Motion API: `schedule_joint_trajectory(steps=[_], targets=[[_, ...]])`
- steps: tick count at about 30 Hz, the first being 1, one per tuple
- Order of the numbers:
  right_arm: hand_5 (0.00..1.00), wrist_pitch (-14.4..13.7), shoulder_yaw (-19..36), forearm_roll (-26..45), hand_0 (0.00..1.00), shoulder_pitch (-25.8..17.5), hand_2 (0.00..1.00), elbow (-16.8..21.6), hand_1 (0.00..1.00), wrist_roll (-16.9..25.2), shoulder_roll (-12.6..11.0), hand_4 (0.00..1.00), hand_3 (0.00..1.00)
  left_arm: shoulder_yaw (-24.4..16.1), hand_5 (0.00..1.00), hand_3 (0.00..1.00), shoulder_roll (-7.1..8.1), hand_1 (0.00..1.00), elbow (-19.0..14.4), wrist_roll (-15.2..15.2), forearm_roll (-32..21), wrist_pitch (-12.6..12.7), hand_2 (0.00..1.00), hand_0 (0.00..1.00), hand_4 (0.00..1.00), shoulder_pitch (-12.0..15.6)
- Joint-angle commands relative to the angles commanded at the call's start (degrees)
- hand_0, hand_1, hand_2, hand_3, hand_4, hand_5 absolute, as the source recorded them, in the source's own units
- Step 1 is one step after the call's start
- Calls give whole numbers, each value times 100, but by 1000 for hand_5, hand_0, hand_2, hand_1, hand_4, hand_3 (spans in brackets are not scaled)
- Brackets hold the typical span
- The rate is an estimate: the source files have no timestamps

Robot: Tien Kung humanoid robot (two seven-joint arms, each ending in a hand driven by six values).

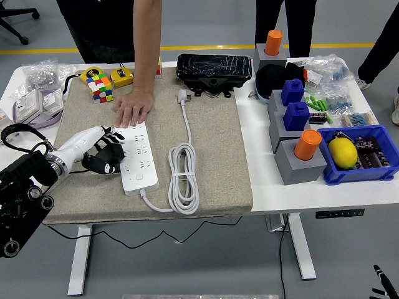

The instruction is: Pick up the plug,place it near the board,insert it into the board,press the button

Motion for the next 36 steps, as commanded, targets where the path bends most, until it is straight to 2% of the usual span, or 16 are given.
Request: schedule_joint_trajectory(steps=[1, 2, 7, 8, 13, 14, 19, 20, 25, 26, 31, 32, 34, 35, 36], targets=[[998, 0, 3, -5, 808, 0, 730, 0, 750, -3, 0, 998, 768, -7, 132, 771, -6, 738, 6, -10, -52, -14, 750, 517, 998, 3], [998, 0, 5, -7, 808, 0, 730, 0, 750, -5, -1, 998, 768, -14, 432, 818, -12, 782, 10, -19, -104, -25, 777, 619, 998, 7], [998, 0, 5, -7, 808, 11, 730, 0, 750, -10, -8, 998, 768, -104, 432, 818, -49, 782, 27, -100, -732, -28, 777, 619, 998, 35], [998, 1, -4, 0, 808, 14, 730, 0, 750, -9, -10, 998, 769, -132, 998, 865, -61, 872, 29, -112, -876, -14, 841, 774, 998, 43], [998, 3, 0, -5, 808, 16, 730, 0, 750, -10, -13, 998, 769, -217, 998, 865, -97, 872, 20, -94, -1100, 159, 841, 774, 998, 73], [998, 4, 3, -7, 808, 15, 730, 0, 750, -11, -14, 998, 769, -239, 998, 888, -104, 952, 18, -91, -1076, 217, 920, 905, 998, 79], [998, 8, -3, 1, 808, 7, 730, 0, 750, -8, -8, 998, 769, -383, 998, 888, -169, 952, -27, -100, -974, 541, 920, 905, 998, 147], [998, 9, -5, 3, 808, 5, 730, 0, 750, -7, -7, 998, 768, -408, 998, 829, -181, 886, -43, -95, -950, 629, 853, 849, 998, 162], [998, 11, -2, -8, 808, -8, 730, 0, 750, -12, 3, 998, 768, -816, 998, 829, -434, 886, -405, -155, -822, 1659, 853, 849, 998, 411], [998, 12, 2, -12, 807, -12, 730, 0, 750, -15, 8, 998, 769, -958, 998, 827, -526, 865, -578, -131, -783, 1886, 846, 804, 998, 503], [998, 14, 8, -28, 807, -28, 730, 0, 750, -16, 21, 998, 769, -1320, 998, 827, -896, 865, -1327, 61, -624, 2677, 846, 804, 998, 910], [998, 15, -2, -21, 808, -31, 730, 0, 750, -11, 24, 998, 769, -1362, 998, 874, -1003, 927, -1556, 199, -532, 2879, 910, 864, 998, 1049], [998, 16, -4, -23, 808, -36, 730, 0, 750, -9, 29, 998, 769, -1341, 998, 874, -1108, 927, -1957, 472, -369, 3113, 910, 864, 998, 1264], [998, 17, 1, -32, 808, -39, 730, 0, 750, -10, 32, 998, 769, -1301, 998, 874, -1150, 927, -2203, 680, -196, 3160, 910, 864, 998, 1409], [998, 17, 3, -36, 808, -45, 730, 0, 750, -11, 35, 998, 769, -1235, 998, 874, -1169, 927, -2464, 934, 57, 3099, 910, 864, 998, 1575]])
